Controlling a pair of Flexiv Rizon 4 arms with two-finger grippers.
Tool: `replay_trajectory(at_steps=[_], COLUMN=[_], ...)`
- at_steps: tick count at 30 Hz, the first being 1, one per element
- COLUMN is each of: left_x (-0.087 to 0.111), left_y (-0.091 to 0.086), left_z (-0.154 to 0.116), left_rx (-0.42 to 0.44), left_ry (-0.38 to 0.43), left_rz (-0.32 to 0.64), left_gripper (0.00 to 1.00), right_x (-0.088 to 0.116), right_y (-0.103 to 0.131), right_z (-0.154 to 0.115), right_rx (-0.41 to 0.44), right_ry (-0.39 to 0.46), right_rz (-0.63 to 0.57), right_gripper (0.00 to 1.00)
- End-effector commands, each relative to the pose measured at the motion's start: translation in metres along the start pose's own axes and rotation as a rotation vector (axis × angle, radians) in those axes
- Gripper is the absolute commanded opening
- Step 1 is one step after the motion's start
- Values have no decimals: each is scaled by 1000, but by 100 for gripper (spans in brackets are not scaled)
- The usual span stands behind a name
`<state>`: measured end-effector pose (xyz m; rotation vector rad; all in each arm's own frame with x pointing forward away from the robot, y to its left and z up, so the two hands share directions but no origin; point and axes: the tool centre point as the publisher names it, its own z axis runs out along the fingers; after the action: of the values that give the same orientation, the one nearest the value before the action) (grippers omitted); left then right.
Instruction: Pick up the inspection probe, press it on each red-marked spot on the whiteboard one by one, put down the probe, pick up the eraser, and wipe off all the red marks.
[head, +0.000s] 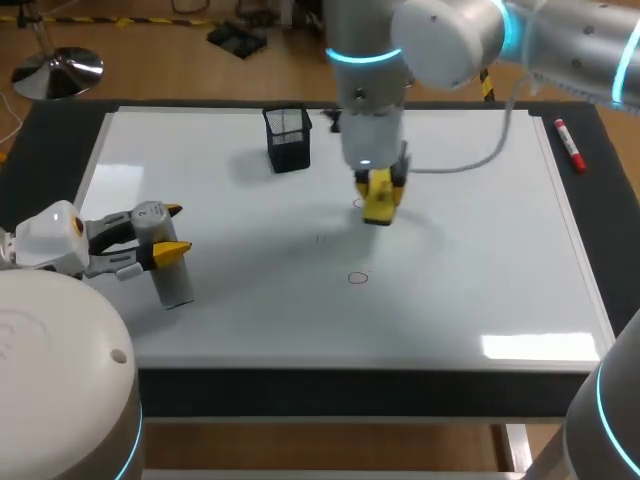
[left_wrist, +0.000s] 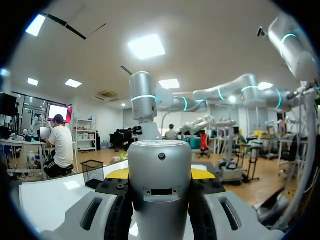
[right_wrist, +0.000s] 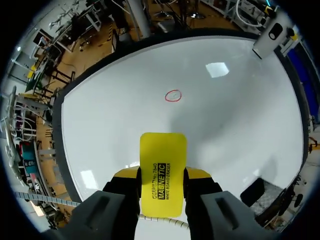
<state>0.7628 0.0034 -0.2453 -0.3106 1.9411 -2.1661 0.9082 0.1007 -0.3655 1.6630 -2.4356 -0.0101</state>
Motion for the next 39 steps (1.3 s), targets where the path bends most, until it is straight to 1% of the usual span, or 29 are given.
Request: replay_trajectory(at_steps=[1,3,4,5,6,8,11,15,21,25,31,39], left_x=[1,1,1,1,1,1,1,1,1,1,1,1], left_y=[-1,-1,-1,-1,-1,-1,-1,-1,-1,-1,-1,-1], left_z=[0,0,0,0,0,0,0,0,0,0,0,0], left_rx=[0,0,0,0,0,0,0,0,0,0,0,0], left_ry=[0,0,0,0,0,0,0,0,0,0,0,0], left_rz=[1,1,1,1,1,1,1,1,1,1,1,1], left_gripper=[0,0,0,0,0,0,0,0,0,0,0,0], right_x=[52,68,75,82,88,98,109,123,146,163,176,177], right_y=[-18,-28,-32,-37,-40,-45,-50,-58,-69,-71,-68,-67], right_z=[-5,-5,-6,-6,-6,-8,-9,-7,5,12,11,11], right_rx=[5,7,7,6,8,8,14,19,4,9,19,20], right_ry=[-62,-60,-84,-84,-79,-105,-111,-119,-113,-109,-115,-116], right_rz=[48,90,101,119,136,162,201,218,275,307,340,340], right_gripper=[0,0,0,0,0,0,0,0,0,0,0,0])
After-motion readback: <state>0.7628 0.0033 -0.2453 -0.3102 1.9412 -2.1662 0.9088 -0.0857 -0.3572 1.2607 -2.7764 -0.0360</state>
